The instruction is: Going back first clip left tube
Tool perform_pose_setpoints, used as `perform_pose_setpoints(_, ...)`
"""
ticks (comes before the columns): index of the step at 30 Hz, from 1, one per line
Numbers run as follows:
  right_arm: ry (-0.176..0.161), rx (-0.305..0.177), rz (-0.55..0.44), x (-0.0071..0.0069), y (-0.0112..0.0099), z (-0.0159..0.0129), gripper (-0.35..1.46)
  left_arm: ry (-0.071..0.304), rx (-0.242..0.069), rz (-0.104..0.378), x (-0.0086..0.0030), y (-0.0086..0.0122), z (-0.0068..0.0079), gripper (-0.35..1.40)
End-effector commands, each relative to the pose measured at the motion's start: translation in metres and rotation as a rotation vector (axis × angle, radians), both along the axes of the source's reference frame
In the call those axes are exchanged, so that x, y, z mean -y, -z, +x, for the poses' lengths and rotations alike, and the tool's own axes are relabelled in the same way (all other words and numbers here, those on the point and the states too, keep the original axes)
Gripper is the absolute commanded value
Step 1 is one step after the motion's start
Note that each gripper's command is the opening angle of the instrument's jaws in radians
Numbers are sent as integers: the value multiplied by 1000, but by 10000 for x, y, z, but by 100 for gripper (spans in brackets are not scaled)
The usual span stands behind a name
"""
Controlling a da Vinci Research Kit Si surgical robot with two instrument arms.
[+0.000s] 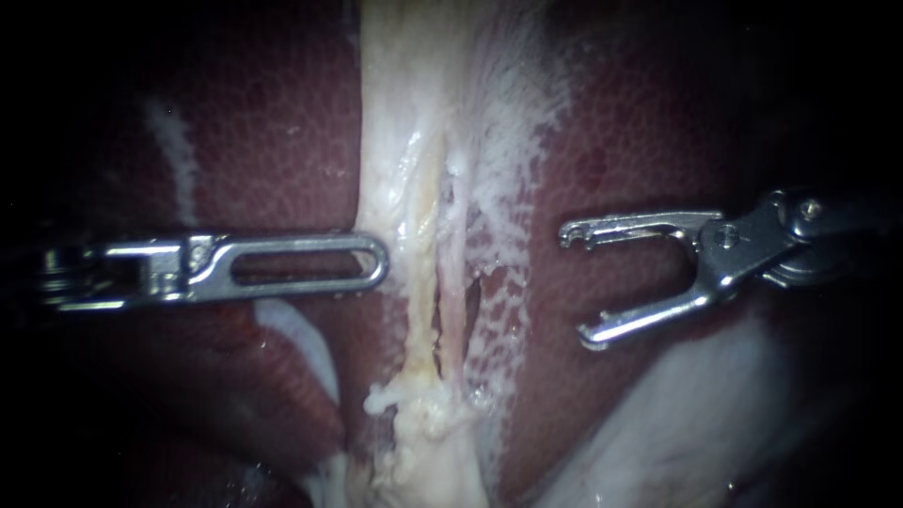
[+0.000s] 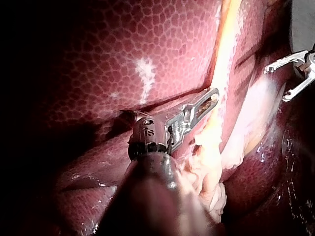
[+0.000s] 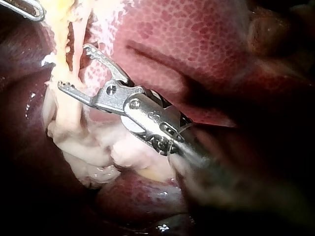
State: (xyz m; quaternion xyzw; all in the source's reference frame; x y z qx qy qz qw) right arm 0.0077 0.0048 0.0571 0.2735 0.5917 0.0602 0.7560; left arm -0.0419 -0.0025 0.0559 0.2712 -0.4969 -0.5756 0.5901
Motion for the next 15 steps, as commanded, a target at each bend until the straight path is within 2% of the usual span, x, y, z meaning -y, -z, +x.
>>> perform_pose_setpoints(1, 0, 0, 0, 1, 0, -1, 60, 0, 1, 0, 0, 0, 0, -35)
perform_pose_setpoints(15, -1, 1, 0, 1, -1, 0, 60, -3, 3, -1, 1, -1, -2, -35)
